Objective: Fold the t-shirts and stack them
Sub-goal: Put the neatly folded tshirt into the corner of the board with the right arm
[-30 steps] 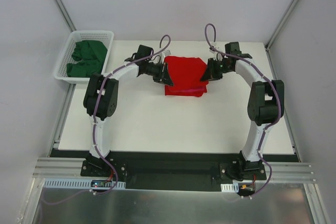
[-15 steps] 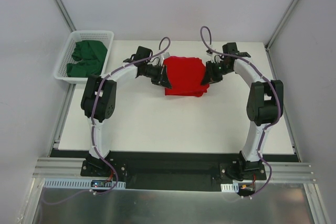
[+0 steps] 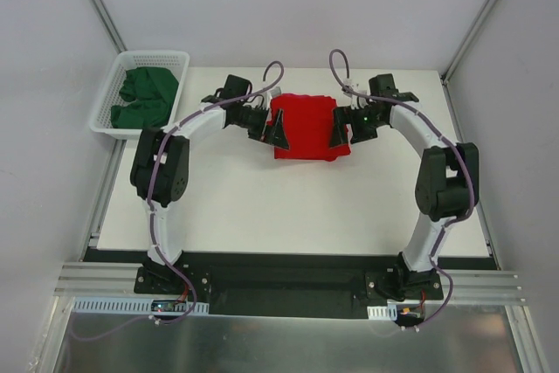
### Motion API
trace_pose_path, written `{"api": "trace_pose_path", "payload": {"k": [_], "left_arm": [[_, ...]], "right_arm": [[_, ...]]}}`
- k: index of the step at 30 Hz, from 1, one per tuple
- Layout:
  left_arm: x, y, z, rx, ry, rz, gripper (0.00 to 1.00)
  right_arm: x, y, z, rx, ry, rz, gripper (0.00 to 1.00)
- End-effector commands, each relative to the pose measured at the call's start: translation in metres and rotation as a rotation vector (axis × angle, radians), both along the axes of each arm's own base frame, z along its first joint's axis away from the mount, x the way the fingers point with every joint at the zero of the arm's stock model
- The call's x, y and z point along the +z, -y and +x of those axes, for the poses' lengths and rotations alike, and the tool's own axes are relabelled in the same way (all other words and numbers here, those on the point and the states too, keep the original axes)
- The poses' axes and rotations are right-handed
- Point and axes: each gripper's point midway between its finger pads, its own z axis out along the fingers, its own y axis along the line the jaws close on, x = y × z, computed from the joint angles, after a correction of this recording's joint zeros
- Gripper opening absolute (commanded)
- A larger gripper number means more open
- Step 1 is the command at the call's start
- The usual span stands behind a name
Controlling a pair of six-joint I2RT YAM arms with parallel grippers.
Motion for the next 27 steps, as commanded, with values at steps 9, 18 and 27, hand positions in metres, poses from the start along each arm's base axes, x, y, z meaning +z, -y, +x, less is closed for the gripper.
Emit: {"api": "trace_pose_path", "payload": {"k": [9, 18, 27], "left_arm": [[0.061, -0.027, 0.021, -0.016, 0.356, 0.110, 0.99], [0.058, -0.043, 0.072, 0.115, 0.442, 0.217, 0.99], [0.085, -0.105, 0.088, 0.269, 0.468, 0.216, 1.00]], "right_arm": [[0.086, 0.002, 0.035, -0.101, 0.473, -0.005, 0.96], [0.052, -0.052, 0.051, 0.109, 0.398, 0.021, 0.96], [0.035, -0.073, 0.098, 0.183, 0.410, -0.049, 0.97]]}}
